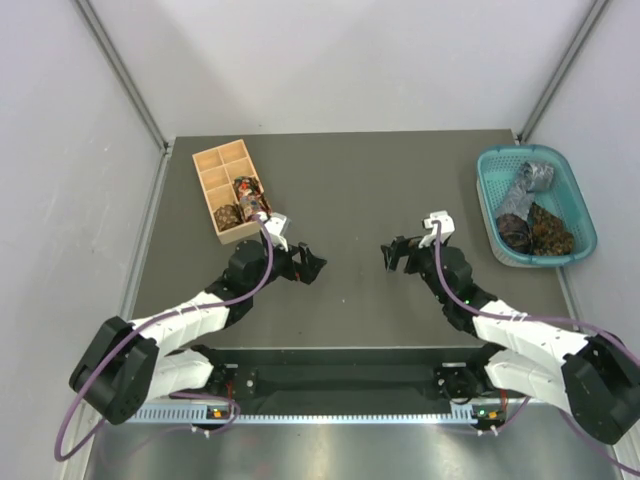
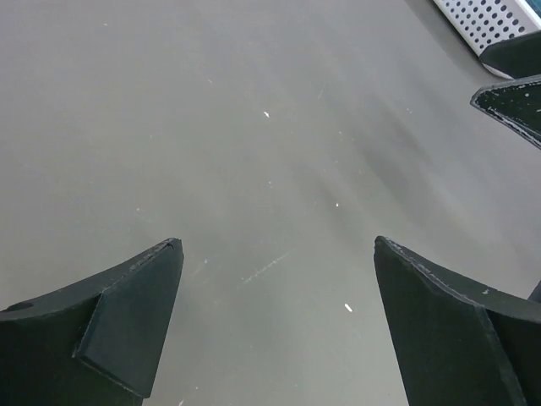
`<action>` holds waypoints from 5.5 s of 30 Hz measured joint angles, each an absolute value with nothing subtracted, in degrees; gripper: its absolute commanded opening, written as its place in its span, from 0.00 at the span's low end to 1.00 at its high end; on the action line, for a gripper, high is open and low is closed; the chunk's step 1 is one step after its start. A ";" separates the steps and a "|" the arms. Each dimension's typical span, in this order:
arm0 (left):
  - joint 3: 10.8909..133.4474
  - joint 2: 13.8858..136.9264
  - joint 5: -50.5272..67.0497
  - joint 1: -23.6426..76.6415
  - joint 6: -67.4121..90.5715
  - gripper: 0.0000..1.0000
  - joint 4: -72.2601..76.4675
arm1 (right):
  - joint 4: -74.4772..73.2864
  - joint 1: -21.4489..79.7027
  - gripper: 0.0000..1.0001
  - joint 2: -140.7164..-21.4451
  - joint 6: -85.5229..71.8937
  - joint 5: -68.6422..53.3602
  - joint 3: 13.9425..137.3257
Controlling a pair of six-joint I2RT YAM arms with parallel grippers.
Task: Roll the ties
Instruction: Grab a tie with the right arm, then move the tie to the center of the board
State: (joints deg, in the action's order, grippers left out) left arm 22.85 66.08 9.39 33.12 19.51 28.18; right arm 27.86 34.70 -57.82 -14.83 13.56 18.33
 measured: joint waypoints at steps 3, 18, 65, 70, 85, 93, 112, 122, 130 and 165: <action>23.16 66.17 9.39 33.26 19.53 0.99 27.88 | 26.52 34.68 1.00 -58.81 -15.68 13.74 19.49; 23.40 66.17 8.08 33.80 19.84 0.99 26.63 | 5.80 17.74 0.96 -60.80 -24.05 16.49 32.25; 27.31 69.17 1.37 41.39 16.34 0.99 22.20 | -49.06 -20.14 0.00 -113.58 -58.28 37.74 84.66; 27.38 69.17 0.97 41.65 16.27 0.99 22.13 | -47.16 -19.53 0.00 -104.47 -57.80 40.16 77.34; 27.68 69.04 -1.34 42.44 15.42 0.99 21.67 | -25.56 4.27 0.00 -73.82 -29.69 27.66 79.90; 27.68 66.46 -3.16 42.48 15.27 0.99 21.19 | -25.36 20.38 0.00 -70.46 -20.43 9.74 91.81; 27.64 64.27 -4.95 42.48 15.29 0.99 20.49 | -29.82 -15.81 1.00 -75.85 -29.41 16.51 92.55; 27.64 64.27 -4.97 42.48 15.29 0.99 20.47 | -36.07 -9.87 1.00 -73.80 -30.13 17.21 87.24; 27.64 64.27 -4.99 42.76 15.29 0.99 20.43 | -36.21 5.41 1.00 -58.37 -33.76 16.05 65.01; 27.64 64.25 -5.41 43.22 15.25 0.99 19.70 | 0.08 17.54 0.00 -74.81 -41.78 39.53 45.65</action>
